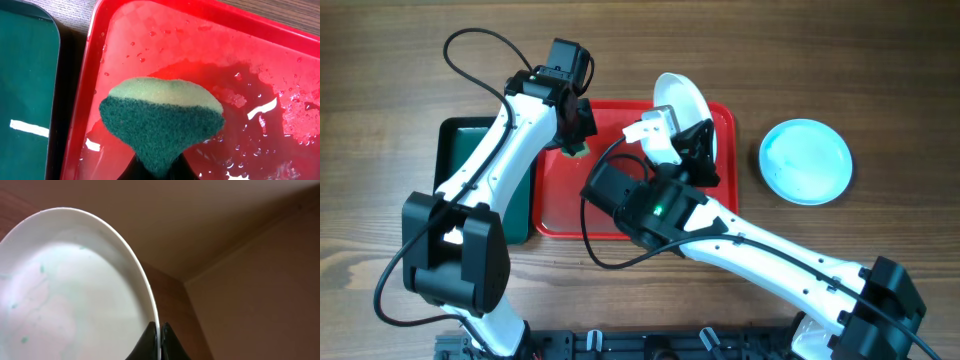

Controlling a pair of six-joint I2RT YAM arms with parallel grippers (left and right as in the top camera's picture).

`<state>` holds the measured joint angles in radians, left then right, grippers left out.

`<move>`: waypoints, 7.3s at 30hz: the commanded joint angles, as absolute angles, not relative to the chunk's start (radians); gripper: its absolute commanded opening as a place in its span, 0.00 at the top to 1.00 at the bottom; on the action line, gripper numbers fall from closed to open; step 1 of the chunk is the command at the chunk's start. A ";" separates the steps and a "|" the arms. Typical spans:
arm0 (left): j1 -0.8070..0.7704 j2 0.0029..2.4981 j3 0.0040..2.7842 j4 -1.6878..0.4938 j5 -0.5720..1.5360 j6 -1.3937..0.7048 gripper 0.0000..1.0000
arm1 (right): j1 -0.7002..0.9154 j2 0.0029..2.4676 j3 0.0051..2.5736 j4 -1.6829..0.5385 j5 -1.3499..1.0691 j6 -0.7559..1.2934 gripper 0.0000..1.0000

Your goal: Clean dirty plates on tray and stack at the side

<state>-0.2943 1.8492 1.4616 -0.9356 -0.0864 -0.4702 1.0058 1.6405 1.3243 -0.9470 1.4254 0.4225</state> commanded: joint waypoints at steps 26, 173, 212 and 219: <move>-0.290 1.847 1.468 -0.947 -0.078 -0.480 0.95 | 0.704 1.600 1.324 -0.977 0.607 0.501 0.96; 0.109 1.035 1.266 -0.738 -0.064 -0.303 0.00 | 0.007 0.009 0.005 0.012 -0.158 0.027 0.00; 0.017 0.007 0.006 -0.075 0.007 -0.258 0.00 | 0.007 0.009 0.005 0.012 -0.158 0.027 0.00; 0.017 0.007 0.006 -0.075 0.007 -0.258 0.00 | 0.007 0.009 0.005 0.012 -0.158 0.027 0.00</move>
